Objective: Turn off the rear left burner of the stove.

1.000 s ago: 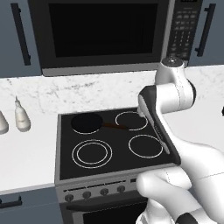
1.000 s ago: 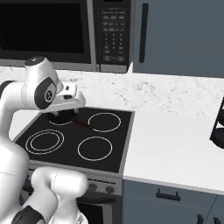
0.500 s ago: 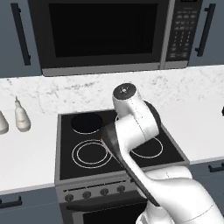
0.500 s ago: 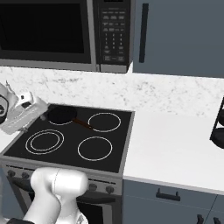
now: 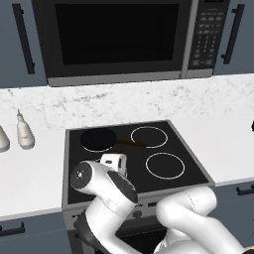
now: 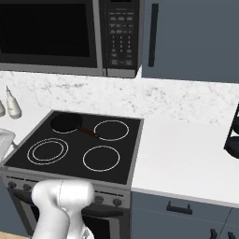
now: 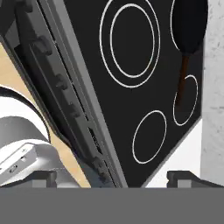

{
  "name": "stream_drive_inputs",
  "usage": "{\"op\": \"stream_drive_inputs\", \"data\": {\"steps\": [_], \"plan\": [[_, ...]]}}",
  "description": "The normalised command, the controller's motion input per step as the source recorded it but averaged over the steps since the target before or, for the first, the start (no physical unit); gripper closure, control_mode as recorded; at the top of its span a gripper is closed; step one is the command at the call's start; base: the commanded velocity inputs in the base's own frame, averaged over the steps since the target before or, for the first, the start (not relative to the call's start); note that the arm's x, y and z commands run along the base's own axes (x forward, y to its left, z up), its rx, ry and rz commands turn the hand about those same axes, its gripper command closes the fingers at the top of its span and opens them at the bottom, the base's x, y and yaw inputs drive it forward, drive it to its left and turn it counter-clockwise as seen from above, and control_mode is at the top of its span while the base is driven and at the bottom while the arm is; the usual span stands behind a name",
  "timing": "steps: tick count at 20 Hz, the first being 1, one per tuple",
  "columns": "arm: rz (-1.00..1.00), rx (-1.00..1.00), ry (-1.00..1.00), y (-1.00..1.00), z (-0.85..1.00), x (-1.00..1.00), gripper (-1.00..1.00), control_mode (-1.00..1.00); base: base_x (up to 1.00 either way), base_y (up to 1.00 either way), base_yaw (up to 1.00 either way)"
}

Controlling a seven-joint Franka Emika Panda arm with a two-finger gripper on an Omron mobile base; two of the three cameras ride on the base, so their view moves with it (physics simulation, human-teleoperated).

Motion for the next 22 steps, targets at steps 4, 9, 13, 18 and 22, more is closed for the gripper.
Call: {"op": "stream_drive_inputs", "data": {"steps": [4,9,13,18,22], "plan": [[0.5,-0.56,0.37,0.56,-1.0,0.0,-1.0,-1.0,0.0,0.0,0.0],[0.52,-0.56,0.33,0.19,-1.0,0.0,-1.0,-1.0,0.0,0.0,0.0],[0.44,-0.51,0.2,0.14,-0.94,0.0,-1.0,-1.0,0.0,0.0,0.0],[0.32,-0.39,0.15,0.27,-0.87,0.01,-1.0,-1.0,0.0,0.0,0.0],[0.15,-0.2,0.02,0.49,-0.78,0.51,-1.0,-1.0,0.0,0.0,0.0]]}}
